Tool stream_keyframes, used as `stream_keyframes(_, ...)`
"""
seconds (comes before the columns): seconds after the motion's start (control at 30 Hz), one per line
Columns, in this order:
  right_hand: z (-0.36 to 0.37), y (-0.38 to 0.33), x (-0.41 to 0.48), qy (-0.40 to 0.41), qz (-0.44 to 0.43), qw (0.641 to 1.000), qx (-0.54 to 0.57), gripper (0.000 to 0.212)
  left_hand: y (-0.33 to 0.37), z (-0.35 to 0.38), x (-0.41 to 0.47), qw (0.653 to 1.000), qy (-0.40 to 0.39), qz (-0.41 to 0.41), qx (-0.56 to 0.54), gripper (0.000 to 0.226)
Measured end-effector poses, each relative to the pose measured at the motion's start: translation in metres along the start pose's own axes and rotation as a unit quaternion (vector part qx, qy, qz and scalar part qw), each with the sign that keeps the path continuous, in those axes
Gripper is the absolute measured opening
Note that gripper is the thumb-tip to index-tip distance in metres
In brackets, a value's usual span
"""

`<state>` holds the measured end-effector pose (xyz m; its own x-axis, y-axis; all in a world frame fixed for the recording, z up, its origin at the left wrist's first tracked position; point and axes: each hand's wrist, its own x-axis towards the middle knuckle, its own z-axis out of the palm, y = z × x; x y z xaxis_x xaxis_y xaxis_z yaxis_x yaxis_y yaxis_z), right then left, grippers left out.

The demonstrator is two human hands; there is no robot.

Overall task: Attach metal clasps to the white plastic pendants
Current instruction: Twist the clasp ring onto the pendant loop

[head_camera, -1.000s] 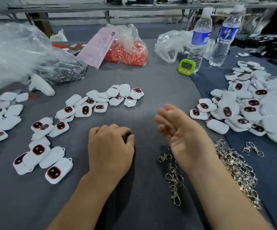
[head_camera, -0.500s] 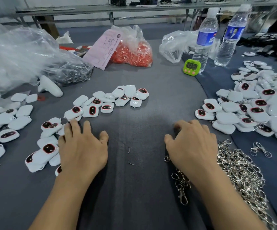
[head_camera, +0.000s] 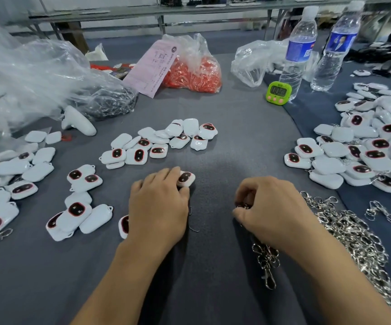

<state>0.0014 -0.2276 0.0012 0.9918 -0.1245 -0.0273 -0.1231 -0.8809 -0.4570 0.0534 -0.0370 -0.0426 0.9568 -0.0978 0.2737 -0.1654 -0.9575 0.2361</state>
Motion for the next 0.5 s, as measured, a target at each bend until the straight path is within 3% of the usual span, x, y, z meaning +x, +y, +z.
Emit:
stream_keyframes(0.13,0.004,0.0,0.002,0.019,-0.002,1.0,0.006,0.004,0.004,-0.005,0.0,0.997,0.025,-0.018,-0.067,0.031)
stream_keyframes(0.27,0.014,-0.001,0.003,0.049,-0.015,0.998,0.023,0.011,0.011,-0.004,-0.003,0.992,-0.012,0.007,-0.122,0.044)
stream_keyframes(0.37,0.025,-0.003,0.005,0.084,-0.034,0.988,0.126,0.016,0.018,-0.001,-0.007,0.992,-0.01,0.044,-0.114,0.025)
stream_keyframes(0.5,0.032,-0.014,0.008,0.067,-0.01,0.947,0.315,0.019,0.017,0.0,-0.005,0.99,0.027,-0.021,-0.14,0.058)
